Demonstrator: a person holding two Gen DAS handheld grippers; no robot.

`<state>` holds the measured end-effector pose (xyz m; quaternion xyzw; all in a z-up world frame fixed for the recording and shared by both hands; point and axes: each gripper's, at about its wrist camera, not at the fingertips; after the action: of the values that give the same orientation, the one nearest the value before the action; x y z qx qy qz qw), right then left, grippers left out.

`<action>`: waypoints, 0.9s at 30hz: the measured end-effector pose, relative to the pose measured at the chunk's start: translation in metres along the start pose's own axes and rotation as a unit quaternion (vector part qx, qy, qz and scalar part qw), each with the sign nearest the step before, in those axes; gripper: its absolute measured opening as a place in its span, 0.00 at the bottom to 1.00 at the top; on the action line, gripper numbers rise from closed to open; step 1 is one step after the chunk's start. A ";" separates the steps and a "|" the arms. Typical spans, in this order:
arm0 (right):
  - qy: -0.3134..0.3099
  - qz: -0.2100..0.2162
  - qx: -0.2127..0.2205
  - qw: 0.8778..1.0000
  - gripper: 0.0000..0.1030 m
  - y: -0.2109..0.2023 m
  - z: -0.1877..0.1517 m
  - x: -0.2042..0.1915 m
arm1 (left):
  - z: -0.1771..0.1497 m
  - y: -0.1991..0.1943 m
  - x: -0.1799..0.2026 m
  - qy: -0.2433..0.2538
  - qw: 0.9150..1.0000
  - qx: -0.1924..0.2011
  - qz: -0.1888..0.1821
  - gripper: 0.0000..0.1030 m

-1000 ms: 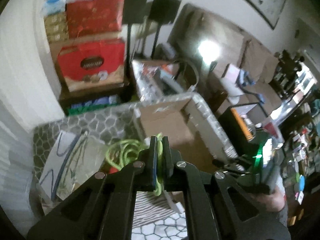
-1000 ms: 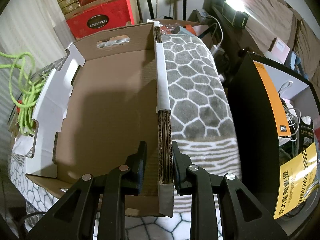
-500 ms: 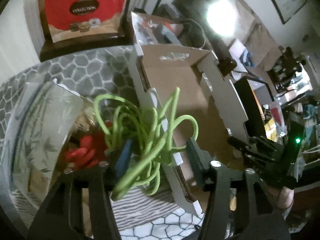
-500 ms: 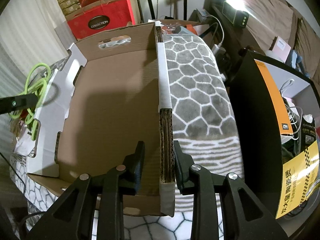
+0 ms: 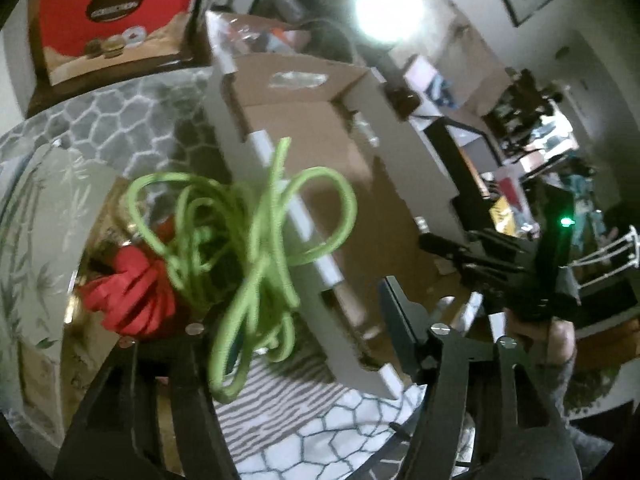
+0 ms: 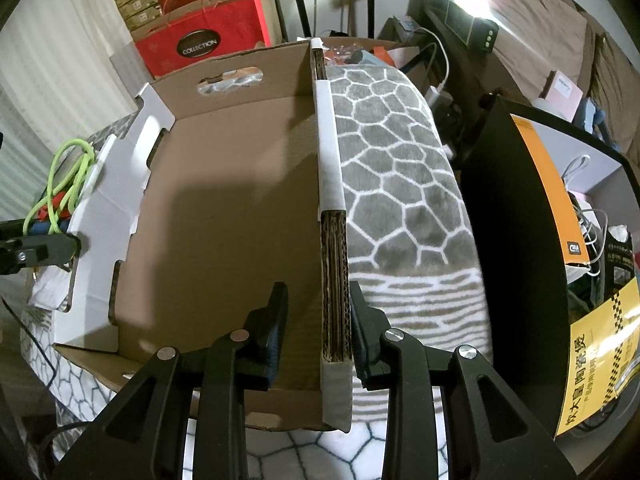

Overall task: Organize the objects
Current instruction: 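Lift the green cable with the left tool toward the box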

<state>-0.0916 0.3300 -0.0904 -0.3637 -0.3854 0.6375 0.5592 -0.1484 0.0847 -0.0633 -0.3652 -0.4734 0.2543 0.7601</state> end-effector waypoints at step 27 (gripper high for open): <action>0.003 0.010 -0.008 1.000 0.14 0.004 -0.008 0.002 | 0.008 -0.042 -0.021 -0.076 0.994 0.067 -0.032 0.05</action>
<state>-0.0865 0.3324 -0.0970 -0.3739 -0.3851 0.6388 0.5512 -0.1624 0.0467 -0.0387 -0.2777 -0.5230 0.2878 0.7527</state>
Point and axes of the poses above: each gripper's, at about its wrist camera, not at the fingertips, and y roughly the way its jaws point, x to its right, z to its top, and after that the axes turned 6 degrees about -y, right-handed
